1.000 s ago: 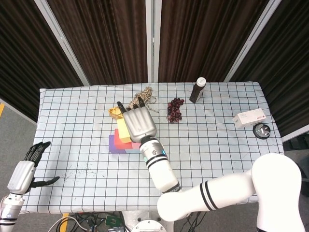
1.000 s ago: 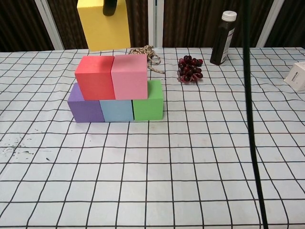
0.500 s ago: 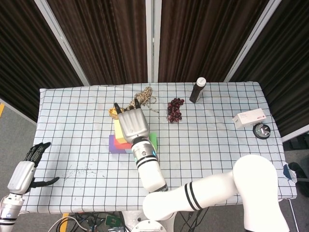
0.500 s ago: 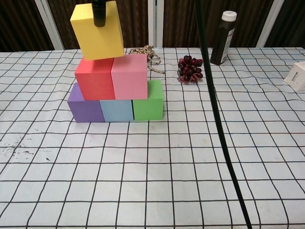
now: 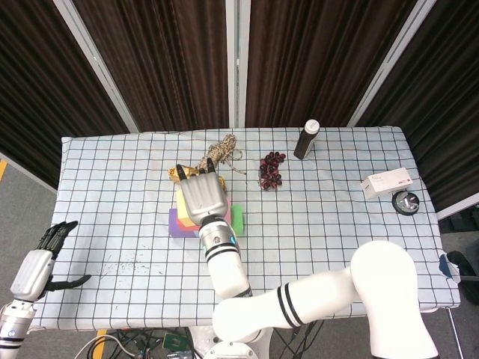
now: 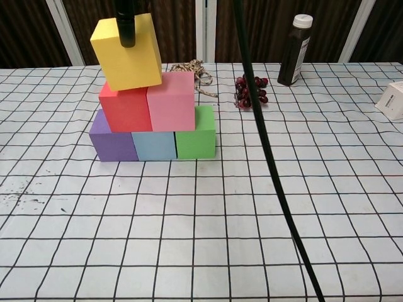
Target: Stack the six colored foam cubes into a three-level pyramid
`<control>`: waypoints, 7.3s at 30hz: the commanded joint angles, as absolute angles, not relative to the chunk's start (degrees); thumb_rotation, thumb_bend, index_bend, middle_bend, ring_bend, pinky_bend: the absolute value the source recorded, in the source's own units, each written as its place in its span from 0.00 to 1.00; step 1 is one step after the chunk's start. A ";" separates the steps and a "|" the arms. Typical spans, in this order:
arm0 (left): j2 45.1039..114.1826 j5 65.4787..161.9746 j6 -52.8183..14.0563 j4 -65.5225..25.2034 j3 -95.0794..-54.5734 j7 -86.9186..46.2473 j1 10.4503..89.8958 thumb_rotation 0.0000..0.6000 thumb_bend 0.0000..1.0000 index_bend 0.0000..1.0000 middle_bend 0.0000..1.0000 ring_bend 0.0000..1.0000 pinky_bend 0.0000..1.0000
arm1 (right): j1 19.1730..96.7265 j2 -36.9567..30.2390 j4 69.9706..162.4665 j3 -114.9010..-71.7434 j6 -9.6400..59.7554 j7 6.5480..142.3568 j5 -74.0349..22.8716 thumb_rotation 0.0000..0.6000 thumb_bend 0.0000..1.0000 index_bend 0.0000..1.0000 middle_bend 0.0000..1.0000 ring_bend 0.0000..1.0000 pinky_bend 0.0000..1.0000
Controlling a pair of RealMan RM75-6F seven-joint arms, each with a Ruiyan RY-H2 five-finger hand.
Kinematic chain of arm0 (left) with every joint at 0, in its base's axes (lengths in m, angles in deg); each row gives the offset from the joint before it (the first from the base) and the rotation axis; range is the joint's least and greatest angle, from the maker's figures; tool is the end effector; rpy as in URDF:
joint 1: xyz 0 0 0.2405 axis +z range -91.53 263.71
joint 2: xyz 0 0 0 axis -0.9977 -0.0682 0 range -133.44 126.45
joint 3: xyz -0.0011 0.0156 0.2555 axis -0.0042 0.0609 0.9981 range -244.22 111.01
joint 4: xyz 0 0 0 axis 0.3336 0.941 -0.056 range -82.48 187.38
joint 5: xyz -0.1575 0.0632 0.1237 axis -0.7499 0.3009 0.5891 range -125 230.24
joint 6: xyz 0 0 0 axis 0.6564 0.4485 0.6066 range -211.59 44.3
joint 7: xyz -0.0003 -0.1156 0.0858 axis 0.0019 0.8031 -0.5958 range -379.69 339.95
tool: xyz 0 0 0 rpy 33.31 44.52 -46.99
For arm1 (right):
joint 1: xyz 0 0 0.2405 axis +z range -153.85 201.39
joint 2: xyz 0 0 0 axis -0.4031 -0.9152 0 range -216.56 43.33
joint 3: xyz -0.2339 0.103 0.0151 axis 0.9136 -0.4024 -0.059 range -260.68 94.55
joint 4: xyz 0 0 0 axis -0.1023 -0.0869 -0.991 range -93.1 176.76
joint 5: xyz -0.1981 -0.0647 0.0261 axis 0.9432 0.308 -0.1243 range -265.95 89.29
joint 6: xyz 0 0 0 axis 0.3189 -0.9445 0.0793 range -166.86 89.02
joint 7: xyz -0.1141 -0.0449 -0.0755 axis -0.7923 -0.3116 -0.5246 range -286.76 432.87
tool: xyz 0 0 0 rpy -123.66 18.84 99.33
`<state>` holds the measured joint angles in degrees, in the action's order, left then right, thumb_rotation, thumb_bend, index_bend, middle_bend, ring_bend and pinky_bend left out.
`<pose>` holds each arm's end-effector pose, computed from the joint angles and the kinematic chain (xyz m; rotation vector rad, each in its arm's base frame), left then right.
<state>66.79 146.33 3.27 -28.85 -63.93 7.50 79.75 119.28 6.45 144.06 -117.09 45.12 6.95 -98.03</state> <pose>-0.3218 0.1697 0.1247 -1.4050 -1.2161 -1.2237 0.1513 -0.3210 0.0017 1.8638 -0.8739 0.7296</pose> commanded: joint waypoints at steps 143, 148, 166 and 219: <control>67.11 145.78 2.08 -27.75 -63.81 9.48 79.34 1.00 0.00 0.03 0.08 0.00 0.00 | 102.87 -0.12 145.19 -114.48 21.09 23.06 -85.24 1.00 0.05 0.00 0.21 0.00 0.00; 67.08 145.85 2.24 -27.73 -63.82 9.53 79.36 1.00 0.00 0.03 0.08 0.00 0.00 | 103.65 0.10 145.00 -113.36 22.46 24.75 -84.18 1.00 0.06 0.00 0.26 0.00 0.00; 67.13 146.09 2.05 -27.89 -63.63 9.08 79.19 1.00 0.00 0.03 0.08 0.00 0.00 | 104.47 0.32 144.95 -111.81 25.98 29.64 -81.59 1.00 0.12 0.00 0.43 0.06 0.00; 67.33 146.31 1.43 -28.13 -63.51 8.69 78.59 1.00 0.00 0.03 0.08 0.00 0.00 | 106.80 3.69 143.78 -112.08 30.46 27.82 -84.84 1.00 0.13 0.00 0.45 0.08 0.00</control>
<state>67.32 146.31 1.43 -28.13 -63.51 8.68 78.59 106.80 3.69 143.78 -112.07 30.46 27.82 -84.84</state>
